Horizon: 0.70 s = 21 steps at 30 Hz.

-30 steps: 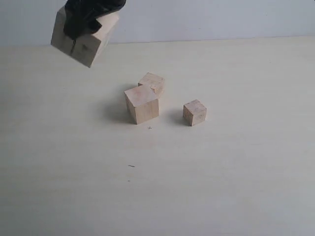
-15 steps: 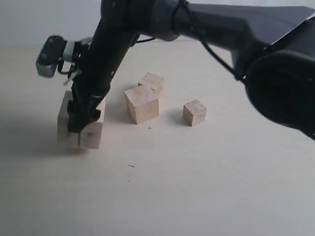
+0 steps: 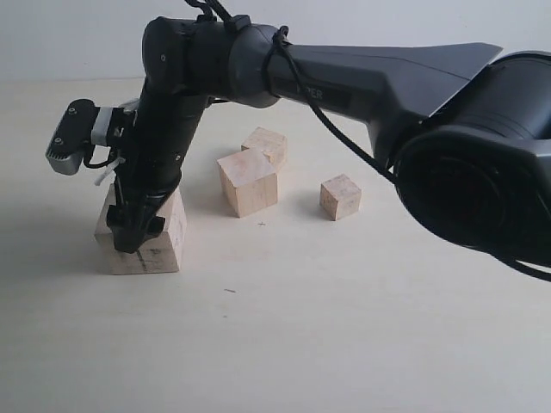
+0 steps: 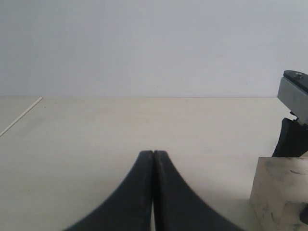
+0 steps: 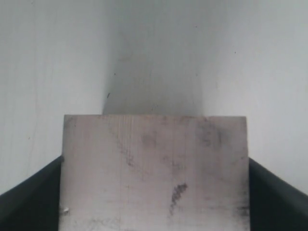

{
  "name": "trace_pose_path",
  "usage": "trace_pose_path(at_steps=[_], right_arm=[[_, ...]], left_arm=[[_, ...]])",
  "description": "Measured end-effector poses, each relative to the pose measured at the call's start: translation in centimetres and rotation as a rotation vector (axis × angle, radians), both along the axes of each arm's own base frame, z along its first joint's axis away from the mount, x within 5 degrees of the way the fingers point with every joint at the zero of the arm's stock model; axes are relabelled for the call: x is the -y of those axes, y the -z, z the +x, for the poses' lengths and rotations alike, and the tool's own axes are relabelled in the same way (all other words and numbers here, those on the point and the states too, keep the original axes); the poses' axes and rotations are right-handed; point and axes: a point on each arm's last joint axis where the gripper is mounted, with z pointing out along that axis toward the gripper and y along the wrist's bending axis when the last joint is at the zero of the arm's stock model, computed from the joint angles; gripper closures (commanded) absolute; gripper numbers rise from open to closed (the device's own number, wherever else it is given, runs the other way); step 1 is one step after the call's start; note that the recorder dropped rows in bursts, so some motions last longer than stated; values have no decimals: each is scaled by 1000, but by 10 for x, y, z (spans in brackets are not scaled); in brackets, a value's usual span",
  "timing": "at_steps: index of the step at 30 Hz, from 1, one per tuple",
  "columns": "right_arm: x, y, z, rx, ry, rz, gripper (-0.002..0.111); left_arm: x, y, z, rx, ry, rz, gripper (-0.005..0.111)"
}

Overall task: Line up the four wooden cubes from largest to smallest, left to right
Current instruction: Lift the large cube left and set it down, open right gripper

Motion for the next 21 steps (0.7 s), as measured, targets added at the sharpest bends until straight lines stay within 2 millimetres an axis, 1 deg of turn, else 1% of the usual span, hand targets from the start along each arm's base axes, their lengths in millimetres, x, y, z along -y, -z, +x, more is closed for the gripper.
trace_pose_path(at_steps=[3,6,8,11,12,13,16,18,19,21], right_arm=[[0,0,0,-1,1,0,105],[0,0,0,-1,1,0,93],[0,0,0,-1,1,0,78],[0,0,0,-2,3,0,51],[0,0,0,-3,10,0,43],[0,0,0,-4,14,2,33],[0,0,1,-11,37,3,12],[0,3,0,-21,46,-10,4],[0,4,1,-20,46,-17,3],[0,1,1,-23,55,-17,3]], left_arm=[[0,0,0,0,0,0,107],[0,0,0,0,0,0,107],[0,0,0,0,0,0,107],[0,0,0,0,0,0,107],[0,0,0,0,0,0,107],[0,0,0,0,0,0,107],[0,0,0,0,0,0,107],[0,0,0,0,0,0,107],[0,0,0,0,0,0,107],[0,0,0,0,0,0,107]])
